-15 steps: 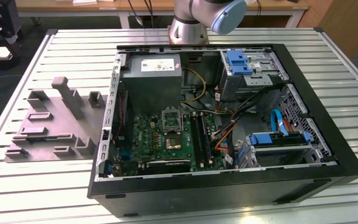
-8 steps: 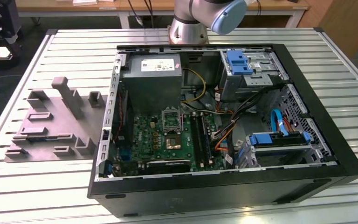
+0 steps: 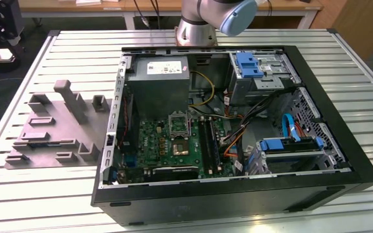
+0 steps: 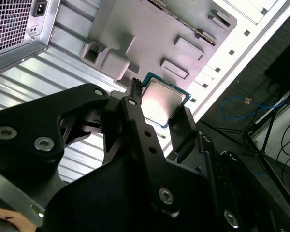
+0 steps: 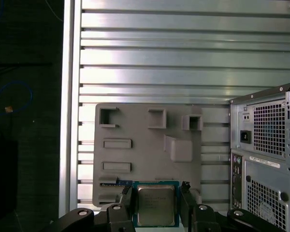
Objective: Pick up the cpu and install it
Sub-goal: 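Pick up the cpu and move it towards the insertion slot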
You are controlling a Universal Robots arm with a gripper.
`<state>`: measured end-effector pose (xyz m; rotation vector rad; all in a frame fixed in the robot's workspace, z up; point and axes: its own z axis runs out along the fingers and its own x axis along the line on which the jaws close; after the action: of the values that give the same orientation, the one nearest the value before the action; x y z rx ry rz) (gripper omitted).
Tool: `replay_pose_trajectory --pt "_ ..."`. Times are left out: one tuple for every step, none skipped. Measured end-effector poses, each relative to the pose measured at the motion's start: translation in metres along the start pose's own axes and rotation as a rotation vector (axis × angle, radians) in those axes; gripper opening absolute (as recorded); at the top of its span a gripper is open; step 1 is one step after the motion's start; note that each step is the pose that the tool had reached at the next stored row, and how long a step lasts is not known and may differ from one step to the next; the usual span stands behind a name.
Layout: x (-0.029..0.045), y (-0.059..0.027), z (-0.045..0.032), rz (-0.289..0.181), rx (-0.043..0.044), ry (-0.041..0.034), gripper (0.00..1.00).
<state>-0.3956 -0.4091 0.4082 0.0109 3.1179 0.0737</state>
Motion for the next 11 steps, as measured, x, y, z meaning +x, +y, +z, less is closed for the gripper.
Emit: replay_pose_trajectory --pt "0.0 0.0 0.0 0.0 0.0001 0.0 0.47" --pt "0.0 0.0 0.0 0.0 0.0001 0.0 0.47" --pt "-0.0001 0.0 0.0 0.0 0.0 0.0 0.47" --pt "-0.0001 0.0 0.0 0.0 0.0 0.0 0.47" --pt "-0.0001 0.0 0.0 0.0 0.0001 0.0 0.47" --pt "-0.0001 0.0 0.0 0.0 0.0001 0.0001 0.47" --pt "-0.0002 0.0 0.0 0.0 0.0001 0.0 0.47" --pt "-0.0013 0.0 -0.0001 0.0 0.0002 0.0001 0.47" --pt "-0.0029 0.0 0.0 0.0 0.0001 0.0001 0.47" --pt "-0.0045 0.0 0.0001 0.0 0.0001 0.0001 0.47" --pt "-0.0049 0.0 0.0002 0.0 -0.0001 -0.0001 0.47"
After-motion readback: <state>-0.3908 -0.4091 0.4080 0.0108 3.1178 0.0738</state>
